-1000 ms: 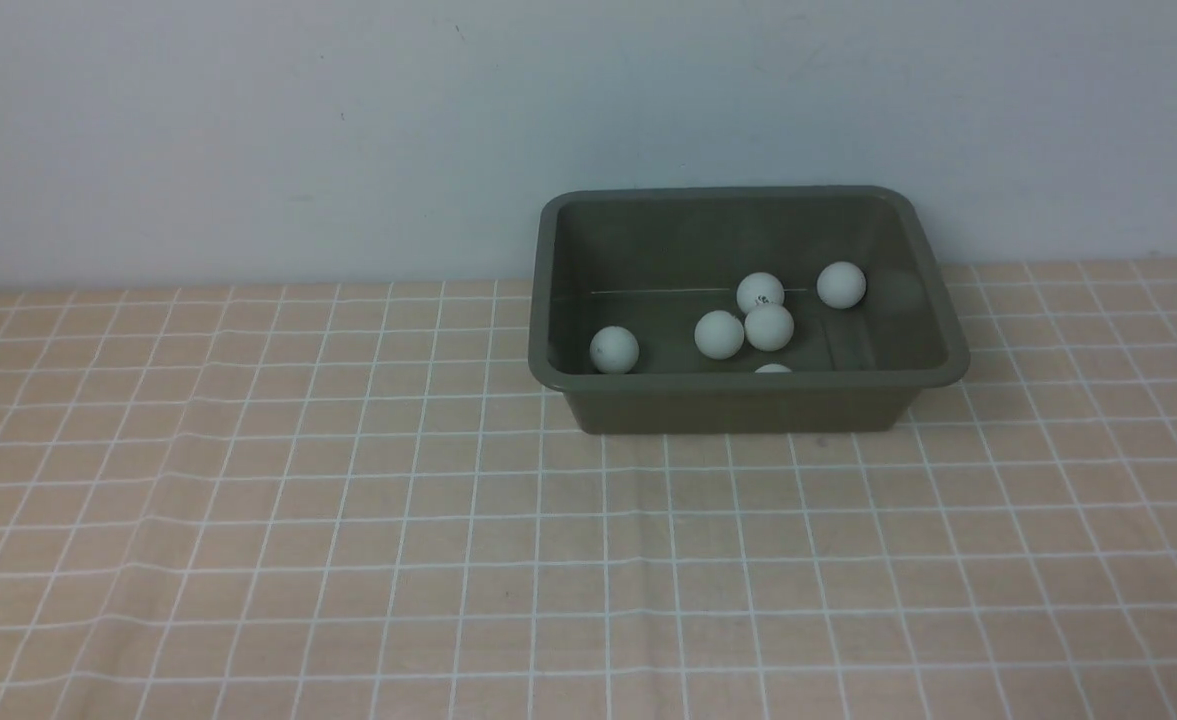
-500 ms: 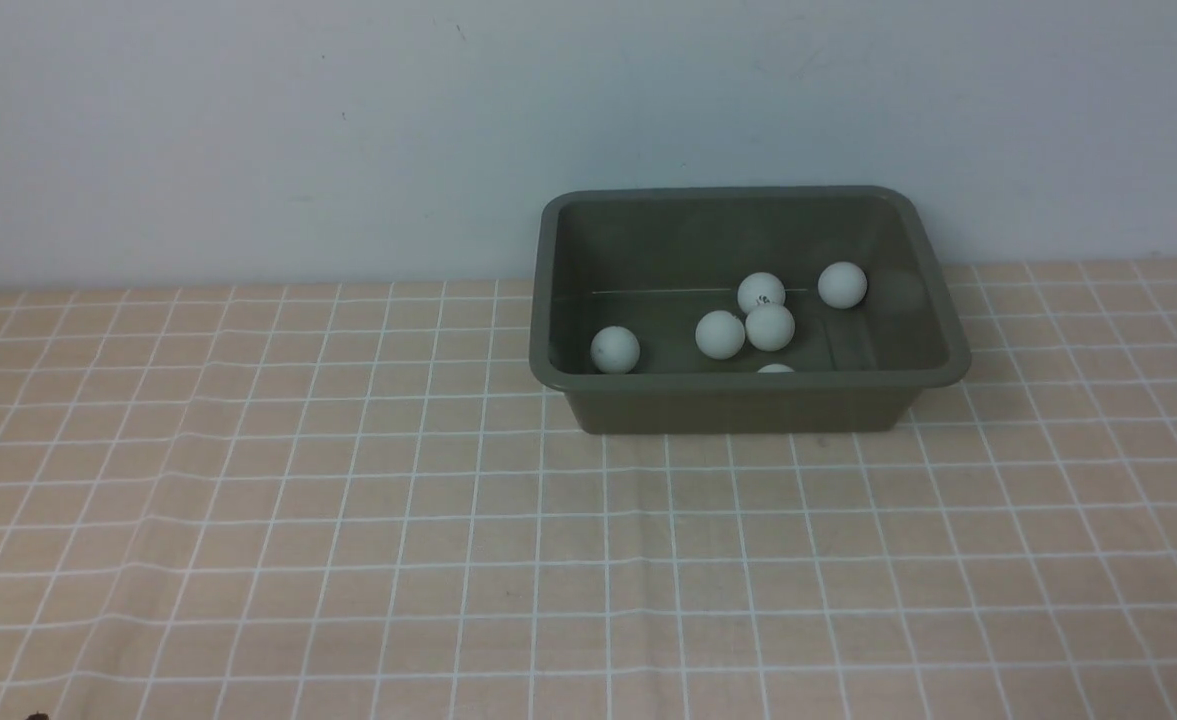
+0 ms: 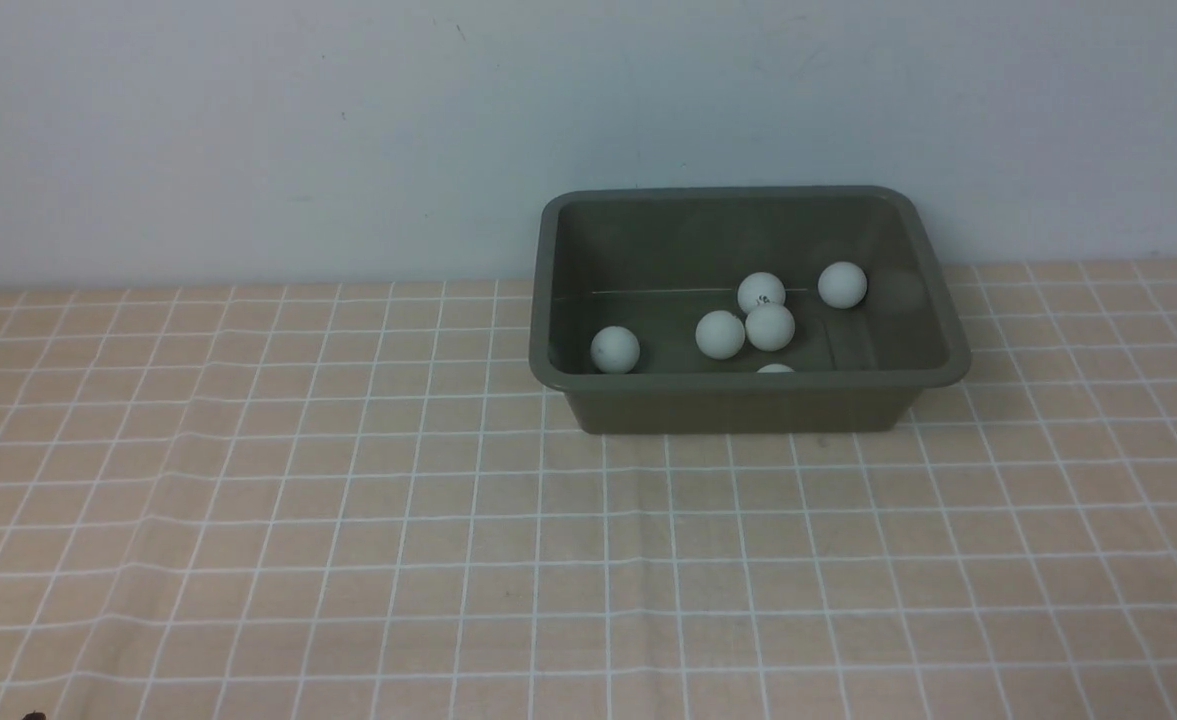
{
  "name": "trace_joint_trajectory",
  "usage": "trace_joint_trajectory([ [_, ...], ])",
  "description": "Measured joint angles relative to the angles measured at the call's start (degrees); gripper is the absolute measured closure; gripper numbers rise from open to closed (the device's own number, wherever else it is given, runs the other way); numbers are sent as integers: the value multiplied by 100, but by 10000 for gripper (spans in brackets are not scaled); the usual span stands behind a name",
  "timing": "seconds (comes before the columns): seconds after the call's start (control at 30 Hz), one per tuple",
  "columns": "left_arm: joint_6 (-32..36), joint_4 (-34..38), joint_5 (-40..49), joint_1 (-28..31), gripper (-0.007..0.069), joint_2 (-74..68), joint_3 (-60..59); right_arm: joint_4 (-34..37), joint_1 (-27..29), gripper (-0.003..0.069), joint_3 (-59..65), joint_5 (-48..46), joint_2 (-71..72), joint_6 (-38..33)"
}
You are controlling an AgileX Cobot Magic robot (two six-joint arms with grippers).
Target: Put the table tennis balls into the box on the light coffee tablecloth.
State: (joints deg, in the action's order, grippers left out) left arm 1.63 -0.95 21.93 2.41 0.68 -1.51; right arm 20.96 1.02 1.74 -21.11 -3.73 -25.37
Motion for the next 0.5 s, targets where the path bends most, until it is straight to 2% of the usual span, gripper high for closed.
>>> trace_joint_trajectory([
  [0.5, 0, 0, 0, 0, 232, 0, 0, -61, 0, 260, 0, -6, 53, 0],
])
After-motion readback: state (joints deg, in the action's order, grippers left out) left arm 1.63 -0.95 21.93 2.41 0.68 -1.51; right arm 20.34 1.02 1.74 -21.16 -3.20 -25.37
